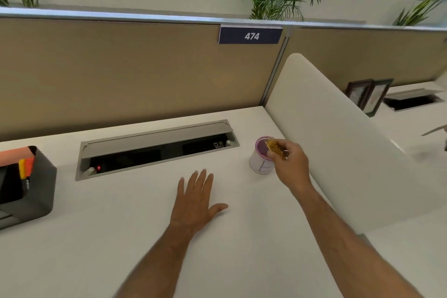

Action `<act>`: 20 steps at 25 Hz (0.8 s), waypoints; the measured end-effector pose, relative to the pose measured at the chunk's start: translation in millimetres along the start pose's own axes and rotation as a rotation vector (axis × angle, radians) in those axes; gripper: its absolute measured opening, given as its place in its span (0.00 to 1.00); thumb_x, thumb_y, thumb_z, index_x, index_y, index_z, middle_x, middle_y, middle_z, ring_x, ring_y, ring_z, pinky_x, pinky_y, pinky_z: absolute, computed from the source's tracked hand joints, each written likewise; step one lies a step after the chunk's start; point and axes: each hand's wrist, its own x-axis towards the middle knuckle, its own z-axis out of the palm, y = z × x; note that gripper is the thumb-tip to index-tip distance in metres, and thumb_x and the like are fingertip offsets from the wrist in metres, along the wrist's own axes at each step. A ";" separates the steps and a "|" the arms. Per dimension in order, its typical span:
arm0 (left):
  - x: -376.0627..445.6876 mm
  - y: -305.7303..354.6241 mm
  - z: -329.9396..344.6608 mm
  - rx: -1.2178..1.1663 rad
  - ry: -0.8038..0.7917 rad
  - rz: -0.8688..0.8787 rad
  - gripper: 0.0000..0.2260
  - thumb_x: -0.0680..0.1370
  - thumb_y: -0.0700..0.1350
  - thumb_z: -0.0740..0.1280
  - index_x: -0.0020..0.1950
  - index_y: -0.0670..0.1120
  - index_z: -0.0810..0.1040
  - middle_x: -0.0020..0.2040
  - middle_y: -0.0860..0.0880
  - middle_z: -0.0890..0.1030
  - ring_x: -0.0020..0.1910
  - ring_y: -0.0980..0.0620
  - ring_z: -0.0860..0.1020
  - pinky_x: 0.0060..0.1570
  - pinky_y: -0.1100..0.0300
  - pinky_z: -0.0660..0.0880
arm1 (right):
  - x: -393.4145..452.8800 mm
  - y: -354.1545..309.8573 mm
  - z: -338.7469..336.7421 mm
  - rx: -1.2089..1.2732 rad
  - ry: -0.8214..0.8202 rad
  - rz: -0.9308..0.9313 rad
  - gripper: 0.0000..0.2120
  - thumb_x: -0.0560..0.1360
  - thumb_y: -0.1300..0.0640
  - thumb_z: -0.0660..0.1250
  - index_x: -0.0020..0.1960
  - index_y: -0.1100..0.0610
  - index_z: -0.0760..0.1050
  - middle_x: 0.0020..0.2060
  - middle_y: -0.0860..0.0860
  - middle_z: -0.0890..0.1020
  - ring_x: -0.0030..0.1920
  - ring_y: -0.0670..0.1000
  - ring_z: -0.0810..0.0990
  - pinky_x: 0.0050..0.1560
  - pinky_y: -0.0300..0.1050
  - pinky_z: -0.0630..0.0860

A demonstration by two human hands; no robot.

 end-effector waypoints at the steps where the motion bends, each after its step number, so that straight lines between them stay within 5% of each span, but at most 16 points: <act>1: 4.4 1.4 5.2 0.011 -0.015 0.001 0.43 0.72 0.75 0.44 0.79 0.50 0.44 0.81 0.48 0.44 0.80 0.46 0.41 0.75 0.41 0.38 | 10.1 4.6 -1.7 -0.065 0.001 -0.015 0.16 0.74 0.61 0.72 0.61 0.55 0.80 0.55 0.54 0.80 0.54 0.54 0.80 0.51 0.41 0.74; 9: 8.8 -0.6 30.0 0.056 -0.071 0.004 0.43 0.70 0.77 0.34 0.77 0.53 0.33 0.79 0.48 0.33 0.77 0.45 0.32 0.72 0.36 0.31 | 50.0 25.7 1.7 -0.358 0.012 -0.083 0.11 0.71 0.65 0.72 0.53 0.61 0.81 0.47 0.58 0.85 0.49 0.60 0.81 0.46 0.43 0.72; 13: 10.7 -2.0 28.8 0.026 -0.111 0.020 0.43 0.70 0.78 0.35 0.76 0.53 0.31 0.78 0.49 0.31 0.76 0.46 0.29 0.72 0.36 0.30 | 61.0 30.8 10.8 -0.519 -0.085 -0.156 0.10 0.75 0.62 0.69 0.55 0.61 0.83 0.51 0.61 0.82 0.50 0.62 0.80 0.48 0.48 0.74; 17: 12.2 -3.5 28.0 0.025 -0.154 0.020 0.43 0.69 0.78 0.35 0.75 0.53 0.28 0.78 0.49 0.29 0.75 0.46 0.28 0.71 0.35 0.30 | 60.7 31.5 13.8 -0.416 0.001 -0.111 0.13 0.70 0.58 0.76 0.53 0.59 0.81 0.42 0.55 0.82 0.40 0.55 0.77 0.42 0.44 0.69; 20: 12.9 -3.7 28.3 0.026 -0.158 0.020 0.44 0.69 0.78 0.35 0.75 0.53 0.29 0.78 0.48 0.29 0.75 0.46 0.28 0.72 0.35 0.31 | 55.9 31.2 12.8 -0.346 0.072 -0.220 0.11 0.68 0.58 0.78 0.48 0.59 0.83 0.39 0.56 0.85 0.40 0.59 0.81 0.44 0.50 0.77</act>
